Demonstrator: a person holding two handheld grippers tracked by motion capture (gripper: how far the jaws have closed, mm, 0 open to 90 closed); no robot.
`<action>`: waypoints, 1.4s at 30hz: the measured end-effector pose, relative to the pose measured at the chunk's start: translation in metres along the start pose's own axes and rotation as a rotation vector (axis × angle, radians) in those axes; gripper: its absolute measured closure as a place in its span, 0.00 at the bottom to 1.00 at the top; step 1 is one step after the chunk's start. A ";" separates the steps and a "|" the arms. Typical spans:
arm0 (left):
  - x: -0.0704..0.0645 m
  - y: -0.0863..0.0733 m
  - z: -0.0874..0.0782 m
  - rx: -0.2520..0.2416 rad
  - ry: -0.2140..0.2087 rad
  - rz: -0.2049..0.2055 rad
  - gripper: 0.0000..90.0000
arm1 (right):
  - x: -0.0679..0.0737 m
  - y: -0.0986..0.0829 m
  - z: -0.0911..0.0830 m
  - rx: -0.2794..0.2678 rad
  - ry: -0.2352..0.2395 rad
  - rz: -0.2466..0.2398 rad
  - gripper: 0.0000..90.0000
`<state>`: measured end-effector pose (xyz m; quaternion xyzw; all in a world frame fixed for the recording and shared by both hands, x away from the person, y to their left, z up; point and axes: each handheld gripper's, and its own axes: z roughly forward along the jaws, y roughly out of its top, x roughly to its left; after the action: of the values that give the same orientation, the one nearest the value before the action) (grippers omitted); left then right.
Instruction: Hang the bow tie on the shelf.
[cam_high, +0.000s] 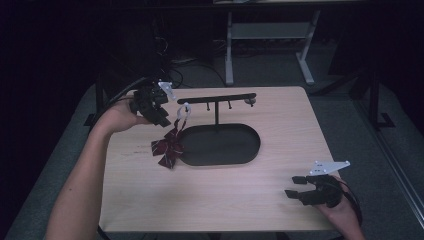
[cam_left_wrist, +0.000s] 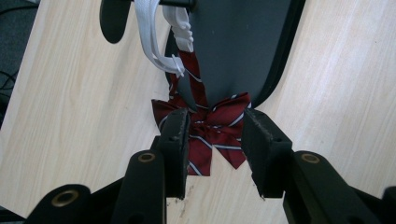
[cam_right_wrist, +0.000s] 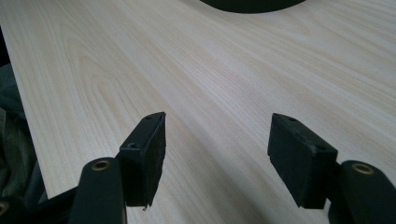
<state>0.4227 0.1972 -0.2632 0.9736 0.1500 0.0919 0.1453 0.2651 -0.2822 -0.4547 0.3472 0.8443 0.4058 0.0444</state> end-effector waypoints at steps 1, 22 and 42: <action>-0.001 -0.001 0.000 -0.003 -0.002 -0.004 0.68 | 0.000 0.000 0.000 -0.001 0.000 -0.001 0.41; -0.027 -0.024 0.002 -0.028 0.001 -0.024 0.61 | 0.003 0.001 0.002 0.000 0.011 -0.003 0.40; -0.053 -0.044 0.023 -0.055 -0.022 -0.038 0.55 | 0.005 0.001 0.001 -0.016 -0.003 -0.004 0.40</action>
<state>0.3663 0.2148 -0.3059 0.9672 0.1640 0.0826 0.1753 0.2622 -0.2784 -0.4538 0.3458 0.8416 0.4120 0.0491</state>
